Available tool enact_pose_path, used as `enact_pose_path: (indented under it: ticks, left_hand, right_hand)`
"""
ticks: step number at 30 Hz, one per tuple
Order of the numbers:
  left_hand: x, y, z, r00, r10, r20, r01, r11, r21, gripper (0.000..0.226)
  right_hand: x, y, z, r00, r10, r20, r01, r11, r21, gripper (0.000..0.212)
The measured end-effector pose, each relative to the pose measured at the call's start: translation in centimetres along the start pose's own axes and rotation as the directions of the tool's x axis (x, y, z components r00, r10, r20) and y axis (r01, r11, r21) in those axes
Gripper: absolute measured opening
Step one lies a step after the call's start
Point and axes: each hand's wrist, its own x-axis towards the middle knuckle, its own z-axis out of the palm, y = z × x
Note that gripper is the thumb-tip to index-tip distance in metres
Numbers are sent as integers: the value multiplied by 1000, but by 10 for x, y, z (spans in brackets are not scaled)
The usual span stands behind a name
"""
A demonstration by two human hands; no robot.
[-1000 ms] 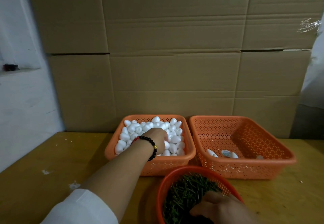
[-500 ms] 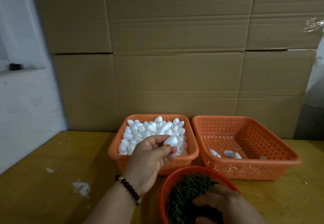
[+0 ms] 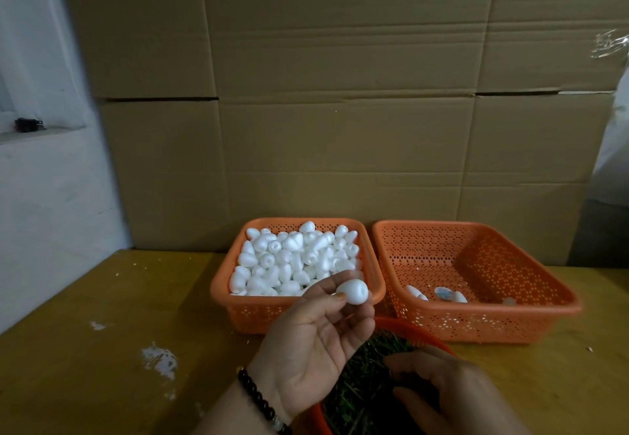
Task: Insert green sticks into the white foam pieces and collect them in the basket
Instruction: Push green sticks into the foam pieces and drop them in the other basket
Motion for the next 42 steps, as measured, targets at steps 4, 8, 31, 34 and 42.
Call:
enact_pose_path:
  ticks: [4,8,31,34,42]
  left_hand:
    - [0,-2,-1,999,-35,29,37,998,-49,28]
    - [1,-4,-3,998,-43,36,44,998,-35,31]
    - [3,-18,-2,978,158,-135,-116,954,277,46]
    - [2,-17,0,980,163,-113,-124,948,293,34]
    - [1,-16,2,998,26,-52,-18,987,158,32]
  right_hand:
    - [-2,2,3,1000,12,5,-12,999,-32,33]
    - [-3,2,5,998,58,14,-58,997,-53,30]
    - [-7,-3,6,998,59,-10,-59,994,-97,26]
    - [-7,-4,4,993,115,-20,-116,992,-56,29]
    - [-8,-8,3,981,54,-189,-70,994,-79,43]
